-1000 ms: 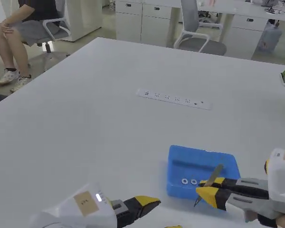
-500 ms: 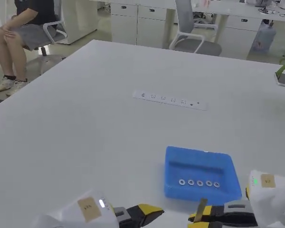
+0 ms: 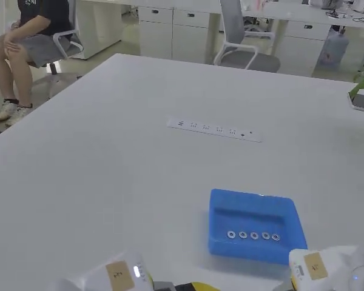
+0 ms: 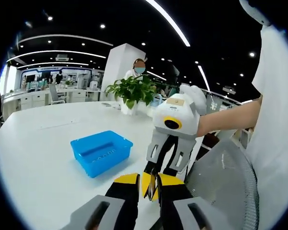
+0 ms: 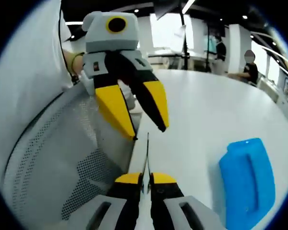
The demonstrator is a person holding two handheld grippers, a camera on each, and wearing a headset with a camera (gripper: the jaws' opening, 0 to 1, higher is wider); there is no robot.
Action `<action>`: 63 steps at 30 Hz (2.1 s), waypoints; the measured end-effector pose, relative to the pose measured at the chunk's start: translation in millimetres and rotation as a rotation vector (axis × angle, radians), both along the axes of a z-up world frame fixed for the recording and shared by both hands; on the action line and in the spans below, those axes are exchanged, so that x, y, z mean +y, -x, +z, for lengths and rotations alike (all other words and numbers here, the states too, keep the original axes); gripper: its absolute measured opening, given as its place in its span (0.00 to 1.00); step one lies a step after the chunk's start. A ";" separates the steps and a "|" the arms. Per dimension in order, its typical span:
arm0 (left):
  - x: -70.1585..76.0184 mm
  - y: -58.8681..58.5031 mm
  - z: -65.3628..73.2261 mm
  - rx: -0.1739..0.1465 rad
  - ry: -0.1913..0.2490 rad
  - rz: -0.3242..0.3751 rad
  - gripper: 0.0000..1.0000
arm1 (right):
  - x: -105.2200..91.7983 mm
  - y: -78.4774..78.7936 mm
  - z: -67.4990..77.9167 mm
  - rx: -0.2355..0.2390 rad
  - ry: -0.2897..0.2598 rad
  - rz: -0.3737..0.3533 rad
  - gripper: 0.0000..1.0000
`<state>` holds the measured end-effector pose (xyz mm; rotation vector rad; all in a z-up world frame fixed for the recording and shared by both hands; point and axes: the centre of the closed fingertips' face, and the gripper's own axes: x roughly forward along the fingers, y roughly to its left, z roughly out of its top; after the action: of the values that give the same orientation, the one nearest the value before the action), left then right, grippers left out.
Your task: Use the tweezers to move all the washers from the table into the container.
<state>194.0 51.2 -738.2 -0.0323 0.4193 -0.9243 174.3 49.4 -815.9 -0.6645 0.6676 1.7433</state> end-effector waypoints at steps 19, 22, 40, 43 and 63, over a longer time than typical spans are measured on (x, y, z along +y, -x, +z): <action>-13.0 12.7 -10.1 0.026 -0.070 -0.119 0.00 | -10.1 -1.6 -8.4 -0.146 0.091 0.083 0.04; -16.3 13.5 -13.3 0.012 -0.107 -0.165 0.00 | -13.4 -0.4 -9.4 -0.172 0.105 0.101 0.03; -25.1 -8.0 -47.0 -0.054 -0.448 -0.360 0.00 | -37.5 -29.3 -22.8 -0.271 0.167 0.018 0.04; -22.8 -9.2 -52.0 -0.037 -0.466 -0.380 0.00 | -37.8 -32.2 -24.9 -0.270 0.145 -0.024 0.05; 0.1 -12.9 -93.5 0.198 -0.685 -0.491 0.00 | -109.9 -54.2 44.7 -0.112 -0.198 -0.746 0.23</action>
<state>206.8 51.3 -831.7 0.6337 0.9373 -1.2190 228.5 -60.5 -771.3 -0.3076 0.5583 1.0519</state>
